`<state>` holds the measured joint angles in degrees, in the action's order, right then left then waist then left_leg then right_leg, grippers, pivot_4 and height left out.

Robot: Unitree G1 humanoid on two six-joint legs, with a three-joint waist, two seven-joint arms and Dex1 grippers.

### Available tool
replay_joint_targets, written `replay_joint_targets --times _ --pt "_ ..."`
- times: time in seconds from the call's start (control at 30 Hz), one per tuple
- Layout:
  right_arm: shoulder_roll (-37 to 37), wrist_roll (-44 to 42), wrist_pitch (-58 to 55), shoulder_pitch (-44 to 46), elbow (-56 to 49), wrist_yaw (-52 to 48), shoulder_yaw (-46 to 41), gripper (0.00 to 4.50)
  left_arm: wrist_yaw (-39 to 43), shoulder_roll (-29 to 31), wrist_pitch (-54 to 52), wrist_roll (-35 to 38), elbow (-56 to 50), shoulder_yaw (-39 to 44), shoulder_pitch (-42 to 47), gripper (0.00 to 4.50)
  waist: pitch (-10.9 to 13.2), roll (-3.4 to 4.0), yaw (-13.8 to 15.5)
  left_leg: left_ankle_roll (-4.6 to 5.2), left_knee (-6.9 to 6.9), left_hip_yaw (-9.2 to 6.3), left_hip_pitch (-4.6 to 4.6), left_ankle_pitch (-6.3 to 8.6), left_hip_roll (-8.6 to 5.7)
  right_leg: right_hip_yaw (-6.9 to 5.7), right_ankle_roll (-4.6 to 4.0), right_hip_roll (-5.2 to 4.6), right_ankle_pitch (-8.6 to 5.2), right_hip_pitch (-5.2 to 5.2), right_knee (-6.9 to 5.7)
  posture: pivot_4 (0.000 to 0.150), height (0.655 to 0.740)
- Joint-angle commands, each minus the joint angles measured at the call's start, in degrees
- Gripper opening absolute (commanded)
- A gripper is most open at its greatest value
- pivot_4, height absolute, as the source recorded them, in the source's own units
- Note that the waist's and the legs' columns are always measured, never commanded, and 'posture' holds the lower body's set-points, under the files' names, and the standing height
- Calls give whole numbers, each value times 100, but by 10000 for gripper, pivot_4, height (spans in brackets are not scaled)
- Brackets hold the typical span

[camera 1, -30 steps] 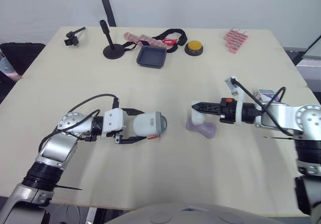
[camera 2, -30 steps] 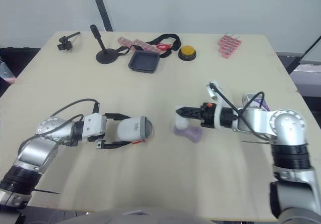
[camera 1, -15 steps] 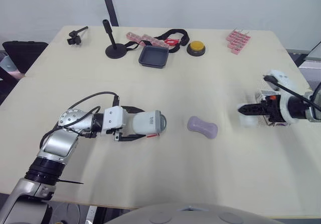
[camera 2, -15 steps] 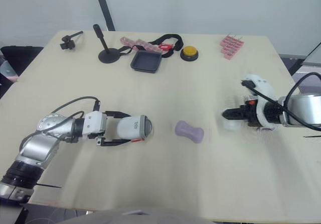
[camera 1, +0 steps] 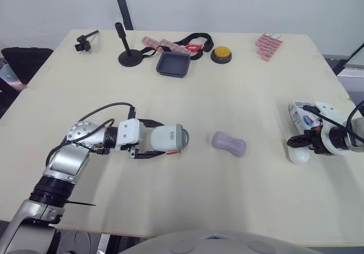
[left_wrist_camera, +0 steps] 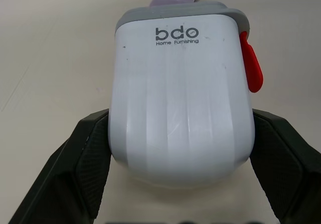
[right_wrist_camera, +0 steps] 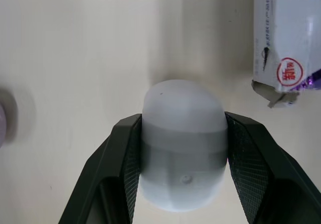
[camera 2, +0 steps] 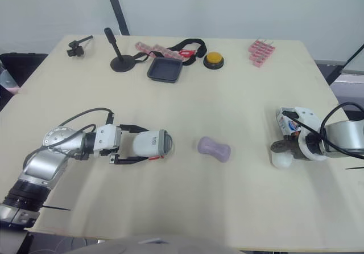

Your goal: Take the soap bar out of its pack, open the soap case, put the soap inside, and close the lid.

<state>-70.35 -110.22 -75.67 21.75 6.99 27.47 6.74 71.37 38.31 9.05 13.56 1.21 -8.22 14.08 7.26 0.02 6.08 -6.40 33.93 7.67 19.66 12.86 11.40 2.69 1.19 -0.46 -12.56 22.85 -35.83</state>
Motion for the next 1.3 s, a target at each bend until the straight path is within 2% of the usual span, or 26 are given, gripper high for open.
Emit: replay_joint_targets --times 0.03,0.07,0.13,0.27,0.3,0.5,0.6,0.73,0.8,0.9,0.97,1.1,1.23,1.3 --pt "51 131 -53 51 87 76 -47 21385 -31 -2 -14 33 -151 8 81 34518 0 0 8 0 0 0 1 0 0 -1 0 0 0 0 0 1500 7400" --pt "77 230 -78 37 80 52 -62 21385 -42 -8 -11 26 -158 4 73 34518 0 0 12 0 0 0 2 0 0 -1 0 -1 0 0 0 1500 7400" --pt "112 335 -120 29 107 23 -100 30477 -57 -13 12 2 -157 -3 57 34518 0 0 15 0 0 -1 3 0 0 -2 0 -1 0 0 1 1500 7400" --pt "95 373 -267 48 20 -105 -135 43886 -84 -37 21 -20 -147 -14 72 34518 0 0 13 0 0 -2 3 0 0 -3 0 0 0 0 1 1500 7400" --pt "82 399 -310 54 -33 -161 -138 44547 -101 -54 37 -36 -135 -23 84 34518 0 0 13 0 0 -3 3 0 0 -3 0 0 0 0 1 1500 7400" --pt "-243 620 -644 150 -459 -896 -404 44547 -117 -86 69 -75 -108 -64 97 34518 0 1 14 0 1 -3 3 0 0 -4 0 0 0 0 0 1500 7400" --pt "-417 1196 -742 178 -786 -1395 -549 44547 -113 -81 91 -81 -76 -81 109 34518 0 1 20 0 1 -4 4 0 0 -4 0 0 0 0 0 1500 7400" --pt "-729 1851 -851 487 -2057 -2822 -862 44547 -92 -90 122 -100 -31 -121 151 34518 1 1 14 3 3 -6 2 -2 2 -5 0 1 0 -1 -1 1500 7400" --pt "-653 2053 -602 660 -2546 -3555 -1093 44547 -77 -75 118 -88 -7 -121 181 34518 1 1 9 12 2 -6 0 -7 3 -4 0 1 0 -1 -4 1500 7400" --pt "-511 3060 393 415 -3333 -4847 -1449 44547 -64 -53 116 -83 25 -118 216 34518 0 -3 31 20 3 -6 0 -10 6 -4 -1 1 -1 -2 -3 1500 7400" --pt "-420 4007 1374 -88 -3812 -5665 -1615 44547 -54 -35 97 -68 25 -106 236 34518 -5 -15 62 27 8 -6 5 -8 6 -7 -2 -3 -1 -2 -2 1500 7400" --pt "303 5804 3624 -1416 -4180 -6959 -1794 44547 -27 31 16 -13 -38 -66 243 34518 -10 -26 82 50 40 -12 44 4 8 -19 -2 -12 -1 14 -9 1500 7400" --pt "559 7813 5714 -2270 -3931 -7890 -859 44547 19 190 -59 50 -77 30 184 34518 -14 -29 45 63 88 -13 93 11 8 -21 -3 -18 -2 58 -44 1500 7400" --pt "1040 7997 6174 -2206 -3758 -7963 -732 44547 31 254 -166 134 -125 86 151 34518 -14 -28 -14 64 99 -15 97 10 8 -20 -3 -19 -2 67 -56 1500 7400"
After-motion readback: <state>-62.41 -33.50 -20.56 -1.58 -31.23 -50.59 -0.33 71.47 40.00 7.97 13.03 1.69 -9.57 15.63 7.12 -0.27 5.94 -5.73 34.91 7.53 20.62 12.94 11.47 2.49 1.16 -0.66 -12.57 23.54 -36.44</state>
